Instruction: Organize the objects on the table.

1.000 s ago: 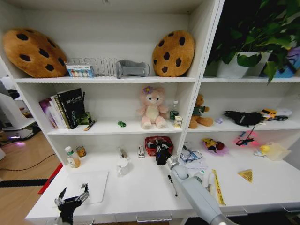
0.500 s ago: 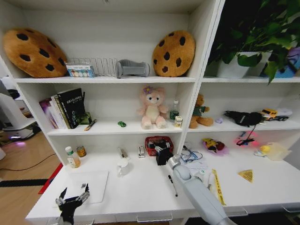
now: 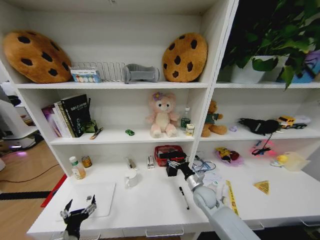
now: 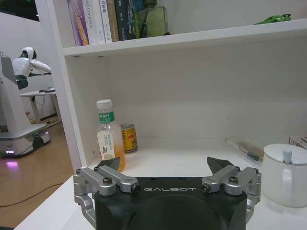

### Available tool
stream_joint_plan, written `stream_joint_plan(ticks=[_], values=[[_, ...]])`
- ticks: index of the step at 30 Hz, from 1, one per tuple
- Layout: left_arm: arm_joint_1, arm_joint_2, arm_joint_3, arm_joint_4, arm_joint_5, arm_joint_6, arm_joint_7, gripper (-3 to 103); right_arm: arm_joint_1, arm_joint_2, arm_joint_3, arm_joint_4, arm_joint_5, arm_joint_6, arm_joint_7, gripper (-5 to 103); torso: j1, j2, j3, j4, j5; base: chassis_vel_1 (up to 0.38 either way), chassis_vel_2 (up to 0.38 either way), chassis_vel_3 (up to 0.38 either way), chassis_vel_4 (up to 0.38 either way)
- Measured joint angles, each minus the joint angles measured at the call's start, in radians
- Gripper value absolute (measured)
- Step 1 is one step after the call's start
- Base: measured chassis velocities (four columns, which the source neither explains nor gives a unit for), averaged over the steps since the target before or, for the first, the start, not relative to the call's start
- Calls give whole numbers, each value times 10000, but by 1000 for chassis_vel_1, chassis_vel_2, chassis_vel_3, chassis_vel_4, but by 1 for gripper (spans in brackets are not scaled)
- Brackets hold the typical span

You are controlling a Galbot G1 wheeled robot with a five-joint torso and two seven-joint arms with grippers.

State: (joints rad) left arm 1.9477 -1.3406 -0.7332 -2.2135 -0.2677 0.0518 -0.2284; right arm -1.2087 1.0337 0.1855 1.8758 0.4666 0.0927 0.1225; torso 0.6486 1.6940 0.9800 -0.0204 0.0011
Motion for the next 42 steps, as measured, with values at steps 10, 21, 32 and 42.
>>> stream_joint_plan(ticks=[10, 21, 32, 42], values=[[-93, -32, 49, -41, 4, -53, 15, 99, -2761, 93, 1064, 1045, -478, -398, 466, 97, 0, 0, 0, -1, -2, 0, 0, 0, 0], [-65, 38, 70, -125, 0, -86, 51, 99, -3758, 892, 1024, 1183, 120, -1875, 1543, 97, 1, -2, 1, 0, -2, 0, 0, 0, 0], [-36, -36, 47, -139, 6, -141, 69, 99, -2821, 681, 562, 229, 493, -2635, 1817, 97, 2, -3, 2, 0, -1, 0, 0, 0, 0], [-33, -52, -52, -56, -12, -141, 67, 99, -1718, 624, -221, -789, 721, -2718, 1829, 88, 2, -3, 2, 2, -2, 0, 0, 0, 0]])
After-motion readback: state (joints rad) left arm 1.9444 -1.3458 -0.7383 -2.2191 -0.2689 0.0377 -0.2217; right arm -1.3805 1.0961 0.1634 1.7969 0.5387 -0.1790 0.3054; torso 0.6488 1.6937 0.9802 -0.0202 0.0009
